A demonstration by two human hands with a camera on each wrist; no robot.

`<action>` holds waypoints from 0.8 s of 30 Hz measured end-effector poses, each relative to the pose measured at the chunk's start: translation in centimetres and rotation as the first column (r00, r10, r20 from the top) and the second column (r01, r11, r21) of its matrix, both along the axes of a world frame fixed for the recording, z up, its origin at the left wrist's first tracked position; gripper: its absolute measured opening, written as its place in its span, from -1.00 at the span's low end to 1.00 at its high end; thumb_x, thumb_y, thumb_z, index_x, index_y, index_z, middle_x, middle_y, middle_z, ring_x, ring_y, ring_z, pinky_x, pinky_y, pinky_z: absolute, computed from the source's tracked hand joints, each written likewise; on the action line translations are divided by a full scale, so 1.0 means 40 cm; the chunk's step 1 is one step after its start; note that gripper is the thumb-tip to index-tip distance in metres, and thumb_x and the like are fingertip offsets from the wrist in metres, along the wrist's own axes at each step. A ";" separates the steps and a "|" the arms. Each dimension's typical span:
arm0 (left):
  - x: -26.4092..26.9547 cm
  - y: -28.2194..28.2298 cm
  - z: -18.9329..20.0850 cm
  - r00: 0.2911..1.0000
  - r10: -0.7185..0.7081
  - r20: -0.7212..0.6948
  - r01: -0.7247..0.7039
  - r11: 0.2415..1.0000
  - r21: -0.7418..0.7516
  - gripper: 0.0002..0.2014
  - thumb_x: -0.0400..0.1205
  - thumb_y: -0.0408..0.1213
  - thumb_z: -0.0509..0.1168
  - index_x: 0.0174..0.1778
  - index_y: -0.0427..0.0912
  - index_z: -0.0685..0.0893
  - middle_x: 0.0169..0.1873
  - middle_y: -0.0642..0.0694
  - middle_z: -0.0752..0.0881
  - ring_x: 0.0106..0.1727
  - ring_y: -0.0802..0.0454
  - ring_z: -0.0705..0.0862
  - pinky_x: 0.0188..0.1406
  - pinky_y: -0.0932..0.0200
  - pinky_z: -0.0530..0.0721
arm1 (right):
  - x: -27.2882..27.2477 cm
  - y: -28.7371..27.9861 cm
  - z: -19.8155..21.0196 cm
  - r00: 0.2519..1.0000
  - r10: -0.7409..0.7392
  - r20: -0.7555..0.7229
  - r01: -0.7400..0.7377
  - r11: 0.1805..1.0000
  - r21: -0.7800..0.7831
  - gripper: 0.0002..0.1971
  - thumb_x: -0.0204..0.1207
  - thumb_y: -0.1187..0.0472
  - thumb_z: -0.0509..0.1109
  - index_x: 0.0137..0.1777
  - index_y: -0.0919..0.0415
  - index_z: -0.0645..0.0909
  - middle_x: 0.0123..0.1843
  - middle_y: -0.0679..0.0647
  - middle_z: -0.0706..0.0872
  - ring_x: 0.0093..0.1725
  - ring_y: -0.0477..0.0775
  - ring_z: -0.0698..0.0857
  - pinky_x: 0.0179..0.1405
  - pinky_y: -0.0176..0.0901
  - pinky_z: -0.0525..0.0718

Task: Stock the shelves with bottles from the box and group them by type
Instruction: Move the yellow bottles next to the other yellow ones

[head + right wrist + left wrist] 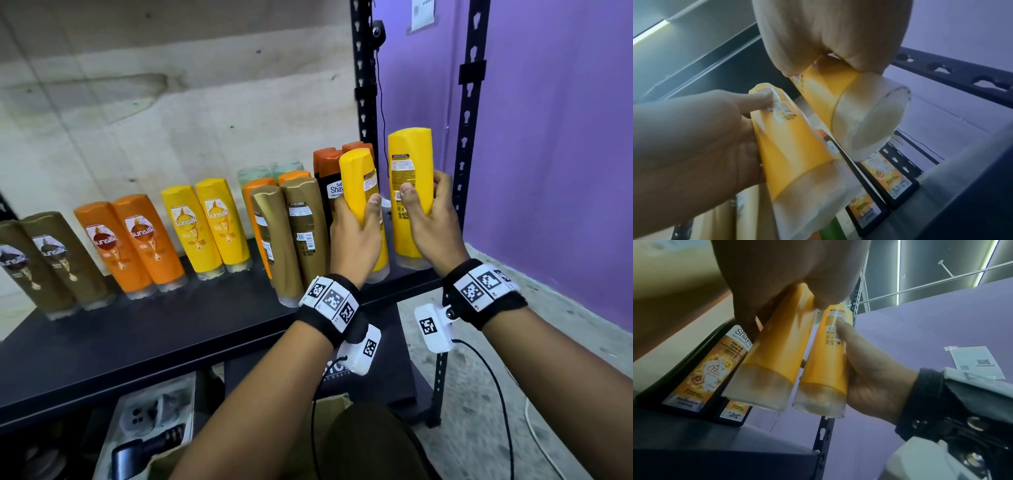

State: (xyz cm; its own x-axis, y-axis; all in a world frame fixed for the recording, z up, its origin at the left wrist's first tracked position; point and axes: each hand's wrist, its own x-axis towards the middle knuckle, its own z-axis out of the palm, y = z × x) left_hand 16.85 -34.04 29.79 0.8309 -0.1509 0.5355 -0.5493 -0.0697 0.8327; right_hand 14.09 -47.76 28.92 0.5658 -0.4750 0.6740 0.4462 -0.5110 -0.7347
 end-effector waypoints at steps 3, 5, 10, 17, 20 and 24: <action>-0.027 0.027 0.001 0.999 -0.002 0.038 0.004 0.999 -0.050 -0.68 0.75 0.13 0.24 0.29 0.01 0.54 0.05 0.17 0.74 -0.04 0.42 0.69 -0.14 0.54 0.59 | -0.035 0.028 0.015 0.999 0.015 0.029 -0.015 0.999 0.028 -0.57 0.68 -0.24 0.28 0.39 -0.05 0.35 0.08 -0.40 0.70 0.02 -0.41 0.72 -0.15 -0.62 0.59; -0.045 0.046 0.003 0.997 -0.008 0.075 0.015 0.996 -0.089 -0.68 0.75 0.10 0.26 0.28 -0.02 0.57 0.04 0.16 0.76 0.00 0.40 0.72 -0.09 0.55 0.62 | -0.055 0.048 0.020 0.999 0.033 0.039 -0.035 0.999 0.040 -0.60 0.69 -0.25 0.27 0.38 -0.09 0.34 0.04 -0.53 0.69 0.02 -0.41 0.73 -0.16 -0.61 0.61; -0.085 0.105 0.006 0.993 0.007 0.118 0.009 0.991 -0.136 -0.73 0.73 0.06 0.32 0.28 0.06 0.60 0.00 0.26 0.78 0.05 0.42 0.73 -0.08 0.58 0.60 | -0.093 0.114 0.036 0.996 0.075 0.058 -0.078 0.996 0.047 -0.55 0.70 -0.27 0.21 0.42 -0.02 0.36 0.08 -0.52 0.69 0.08 -0.34 0.74 -0.06 -0.55 0.63; -0.108 0.223 0.016 0.985 0.117 0.125 -0.094 0.980 -0.177 -0.75 0.72 0.13 0.29 0.26 0.18 0.54 -0.09 0.47 0.73 -0.01 0.56 0.68 -0.16 0.67 0.53 | -0.106 0.235 0.051 0.986 0.144 0.088 -0.147 0.989 0.026 -0.50 0.64 -0.39 0.20 0.38 -0.06 0.37 0.06 -0.48 0.69 0.04 -0.29 0.74 0.02 -0.12 0.70; -0.108 0.285 0.025 0.976 0.169 0.140 -0.142 0.972 -0.186 -0.78 0.72 0.12 0.29 0.26 0.26 0.52 -0.07 0.53 0.71 -0.01 0.60 0.66 -0.15 0.59 0.61 | -0.104 0.294 0.054 0.976 0.189 0.105 -0.192 0.981 0.019 -0.53 0.61 -0.41 0.21 0.34 -0.15 0.36 0.10 -0.44 0.70 0.11 -0.27 0.74 0.10 -0.17 0.69; -0.109 0.369 0.030 0.967 0.209 0.143 -0.179 0.964 -0.198 -0.61 0.70 0.15 0.30 0.33 0.00 0.56 -0.01 0.31 0.74 0.01 0.49 0.69 -0.13 0.60 0.58 | -0.101 0.383 0.052 0.962 0.244 0.122 -0.248 0.969 0.017 -0.53 0.62 -0.38 0.24 0.35 -0.12 0.37 0.12 -0.48 0.68 0.13 -0.37 0.70 0.10 -0.39 0.63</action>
